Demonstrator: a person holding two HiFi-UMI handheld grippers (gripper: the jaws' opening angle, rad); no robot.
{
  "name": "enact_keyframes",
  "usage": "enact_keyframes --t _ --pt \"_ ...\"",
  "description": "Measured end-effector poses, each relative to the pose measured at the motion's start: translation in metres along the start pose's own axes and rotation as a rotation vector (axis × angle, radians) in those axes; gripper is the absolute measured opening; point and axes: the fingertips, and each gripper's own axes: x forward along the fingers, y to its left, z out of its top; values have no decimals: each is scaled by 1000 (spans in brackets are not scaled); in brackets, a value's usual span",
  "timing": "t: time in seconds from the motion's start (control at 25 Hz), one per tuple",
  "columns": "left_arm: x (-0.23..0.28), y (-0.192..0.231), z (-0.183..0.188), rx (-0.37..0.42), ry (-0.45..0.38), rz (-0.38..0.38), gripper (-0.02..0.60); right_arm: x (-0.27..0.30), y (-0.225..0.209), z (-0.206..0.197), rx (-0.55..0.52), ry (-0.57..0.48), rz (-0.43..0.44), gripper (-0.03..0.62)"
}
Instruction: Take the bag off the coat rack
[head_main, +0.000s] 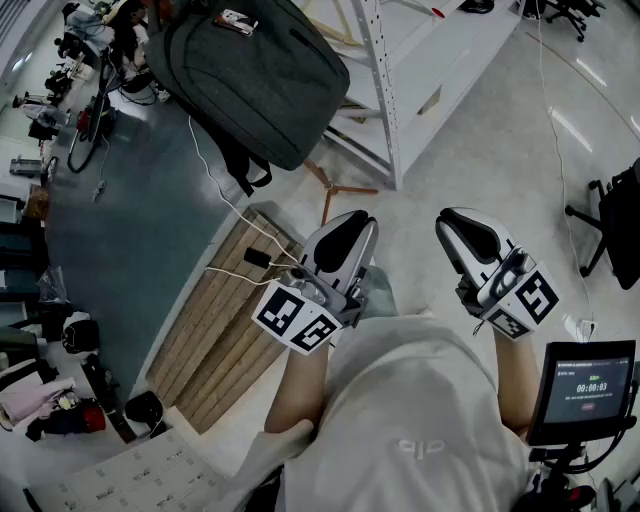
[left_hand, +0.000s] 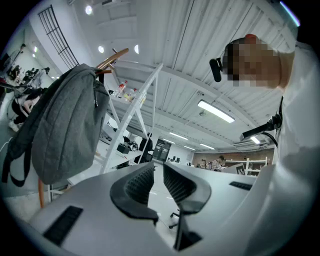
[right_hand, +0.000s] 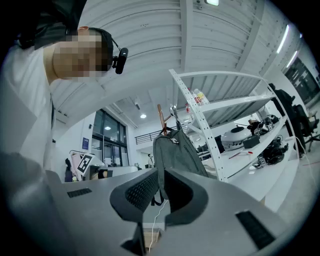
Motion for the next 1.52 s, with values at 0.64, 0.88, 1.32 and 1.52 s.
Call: enact_keyframes --t 0.64,0.88,1.32,1.52 --pt "-40 245 164 149 -139 183 48 285 -58 70 -208 -96 140 20" --pt "-58 296 230 201 -219 275 52 349 -59 137 -379 -154 247 54" --pt "20 336 412 423 -148 155 147 462 -72 200 -742 9 258 94" --pt "72 332 448 507 -62 87 164 485 -70 212 -800 52 253 92"
